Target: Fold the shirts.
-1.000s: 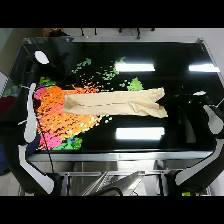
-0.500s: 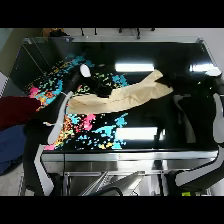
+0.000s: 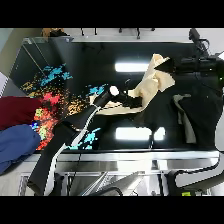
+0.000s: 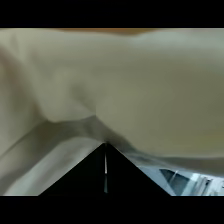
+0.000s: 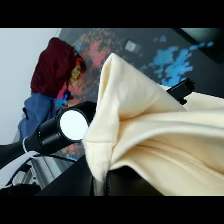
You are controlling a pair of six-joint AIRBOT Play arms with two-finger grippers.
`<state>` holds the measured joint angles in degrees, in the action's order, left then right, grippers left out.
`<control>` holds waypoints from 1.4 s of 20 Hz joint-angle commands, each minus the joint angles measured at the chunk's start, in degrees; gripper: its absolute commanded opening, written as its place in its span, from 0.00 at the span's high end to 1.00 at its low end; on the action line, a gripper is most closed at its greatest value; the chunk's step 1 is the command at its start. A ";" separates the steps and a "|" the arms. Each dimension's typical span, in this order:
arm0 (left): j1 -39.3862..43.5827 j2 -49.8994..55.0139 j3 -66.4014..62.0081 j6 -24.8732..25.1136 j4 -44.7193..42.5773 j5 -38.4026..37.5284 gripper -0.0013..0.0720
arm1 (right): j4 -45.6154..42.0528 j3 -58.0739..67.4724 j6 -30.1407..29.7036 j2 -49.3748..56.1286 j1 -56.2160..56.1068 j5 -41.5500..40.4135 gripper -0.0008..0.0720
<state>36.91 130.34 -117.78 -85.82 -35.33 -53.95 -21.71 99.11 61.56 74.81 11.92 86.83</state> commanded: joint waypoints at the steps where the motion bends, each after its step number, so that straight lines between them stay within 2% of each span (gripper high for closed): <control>1: -3.21 -2.69 1.62 5.66 9.79 -5.51 0.96 | -2.84 0.33 1.92 0.72 -1.79 0.68 0.96; 3: -8.70 -7.80 1.57 9.51 12.63 -16.06 0.96 | -3.13 0.33 1.90 0.87 -3.37 0.26 0.96; 5: -15.06 -14.67 1.57 10.56 14.78 -23.87 0.96 | -3.15 0.31 1.88 0.94 -6.67 -2.19 0.95; 9: -27.34 -29.24 1.57 11.78 15.98 -26.47 0.96 | -3.19 0.31 1.33 3.80 -18.34 -13.18 0.95; 12: -33.83 -36.89 1.81 13.60 15.80 -27.96 0.96 | -3.19 0.26 0.61 10.43 -29.57 -21.14 0.94; 13: -35.08 -38.99 2.73 14.69 15.80 -28.44 0.96 | -3.13 0.26 0.61 13.25 -33.31 -23.76 0.84; 14: -36.02 -41.09 4.26 15.87 15.80 -28.50 0.96 | -3.08 0.26 0.59 16.46 -37.40 -27.69 0.63; 15: -36.61 -42.97 6.19 17.18 15.80 -28.46 0.96 | -2.16 0.26 -0.96 19.50 -41.16 -31.30 0.62; 16: -36.61 -44.85 8.70 18.56 15.69 -28.39 0.96 | 0.68 0.28 -4.85 21.73 -43.87 -33.99 0.65; 18: -36.59 -47.67 13.53 20.48 15.52 -27.58 0.96 | 7.30 0.42 -9.38 23.12 -45.57 -31.82 0.57; 20: -36.59 -49.11 17.57 21.31 15.61 -26.45 0.96 | 7.39 0.85 -10.12 20.44 -42.56 -26.10 0.54; 23: -36.59 -49.35 20.81 21.46 15.69 -27.12 0.96 | 4.90 0.85 -6.29 13.97 -32.98 -18.34 0.54; 26: -36.30 -49.37 21.35 21.44 16.09 -27.23 0.96 | -4.83 0.85 1.16 8.24 -20.28 -13.18 0.54; 27: -36.22 -49.42 21.24 21.44 16.09 -27.28 0.96 | -7.93 0.83 3.50 7.15 -15.89 -11.47 0.51; 28: -36.22 -49.51 21.27 21.44 16.04 -27.30 0.96 | -10.73 0.83 6.08 6.80 -12.15 -9.99 0.30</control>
<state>0.60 81.19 -97.23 -64.66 -19.42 -81.12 -24.18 99.92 60.71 84.68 -10.17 71.18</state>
